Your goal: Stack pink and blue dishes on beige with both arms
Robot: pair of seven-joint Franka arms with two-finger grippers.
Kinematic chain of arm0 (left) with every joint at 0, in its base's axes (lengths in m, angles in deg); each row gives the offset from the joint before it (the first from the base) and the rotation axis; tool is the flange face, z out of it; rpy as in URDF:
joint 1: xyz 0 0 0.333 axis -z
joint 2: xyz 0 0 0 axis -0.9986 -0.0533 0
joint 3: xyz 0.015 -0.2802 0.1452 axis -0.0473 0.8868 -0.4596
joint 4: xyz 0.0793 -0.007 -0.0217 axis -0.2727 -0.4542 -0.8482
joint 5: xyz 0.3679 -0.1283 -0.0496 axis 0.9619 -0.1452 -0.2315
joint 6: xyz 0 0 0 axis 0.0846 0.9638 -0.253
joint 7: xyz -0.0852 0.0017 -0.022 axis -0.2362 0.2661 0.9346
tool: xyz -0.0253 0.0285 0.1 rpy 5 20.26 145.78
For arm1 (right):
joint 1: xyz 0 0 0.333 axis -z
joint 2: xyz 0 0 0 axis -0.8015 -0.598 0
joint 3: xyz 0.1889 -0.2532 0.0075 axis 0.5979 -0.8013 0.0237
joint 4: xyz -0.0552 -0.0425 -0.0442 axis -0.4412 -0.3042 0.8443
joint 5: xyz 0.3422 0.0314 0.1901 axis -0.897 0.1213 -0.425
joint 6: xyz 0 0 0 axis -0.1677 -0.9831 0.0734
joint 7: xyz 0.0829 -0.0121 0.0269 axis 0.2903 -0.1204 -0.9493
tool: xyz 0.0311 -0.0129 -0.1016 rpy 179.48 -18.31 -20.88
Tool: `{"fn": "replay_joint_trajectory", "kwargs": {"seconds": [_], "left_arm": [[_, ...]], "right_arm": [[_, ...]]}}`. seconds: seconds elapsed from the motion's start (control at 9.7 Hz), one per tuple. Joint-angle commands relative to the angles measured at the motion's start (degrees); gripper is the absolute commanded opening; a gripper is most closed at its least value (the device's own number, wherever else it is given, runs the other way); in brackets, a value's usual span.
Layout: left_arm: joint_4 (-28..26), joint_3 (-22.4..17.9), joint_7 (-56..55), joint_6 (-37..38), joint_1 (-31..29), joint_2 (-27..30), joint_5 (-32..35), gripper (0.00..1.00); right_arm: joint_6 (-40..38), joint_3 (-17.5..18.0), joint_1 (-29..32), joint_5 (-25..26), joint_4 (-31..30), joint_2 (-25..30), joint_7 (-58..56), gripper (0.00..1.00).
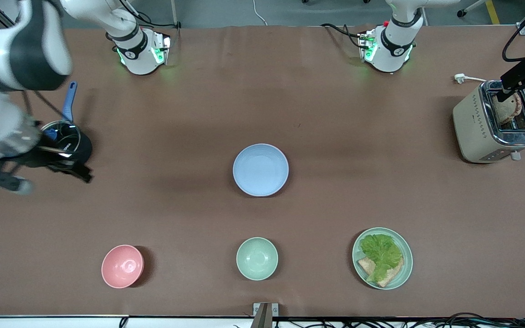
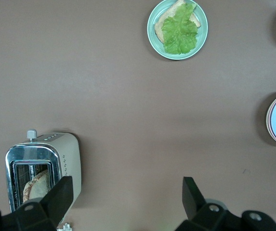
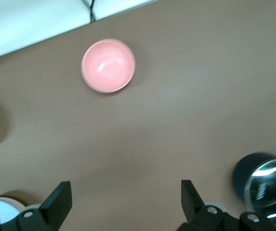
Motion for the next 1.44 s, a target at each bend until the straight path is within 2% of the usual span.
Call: {"fn": "replay_joint_trajectory", "kwargs": {"seconds": [0.0,0.1,0.21,0.31,0.52,0.62,1.03,1.13,1.34], "left_arm": [[-0.3,-0.1,-0.3,0.8,0.1,-1.2,-0.8,1.0],[-0.5,-0.1,-0.3,0.5,-0.2,-1.3,-2.0,1.0],[-1.0,-0.2,-0.1,0.5,-0.3,-1.3,-3.5,1.0],[-1.5,0.1,-0.2,0.3,-0.1,-1.3,-3.2,1.0],[-1.6,1.6,0.1,0.0,-0.3,-1.3,-1.1,1.0],[-1.6,2.7,-0.2,0.0,-0.3,-1.3,0.6,1.0],[-1.6,2.8,-1.4,-0.1,-0.6,-1.3,0.6,1.0],[-1.7,2.8,-1.5,-0.1,-0.5,-1.3,0.6,1.0],[-1.7,2.8,-1.6,-0.1,-0.5,-1.4,0.6,1.0]], "right_arm": [[-6.9,10.6,15.1,1.2,1.9,4.0,-8.5,1.0],[-10.9,14.1,20.5,1.5,6.0,3.9,-9.1,1.0],[-15.3,13.9,21.8,1.9,8.7,4.1,-9.3,1.0],[-20.4,13.8,21.8,4.8,8.7,6.2,-8.2,1.0],[-21.7,13.9,21.5,4.8,3.6,11.8,-11.6,1.0],[-21.4,13.9,20.3,4.9,4.5,11.9,-11.9,1.0],[-23.7,14.2,20.9,4.4,4.4,12.8,-16.8,1.0],[-24.3,13.6,21.1,2.0,4.3,12.7,-17.4,1.0],[-22.4,13.7,21.1,2.3,4.5,12.4,-17.6,1.0]]}}
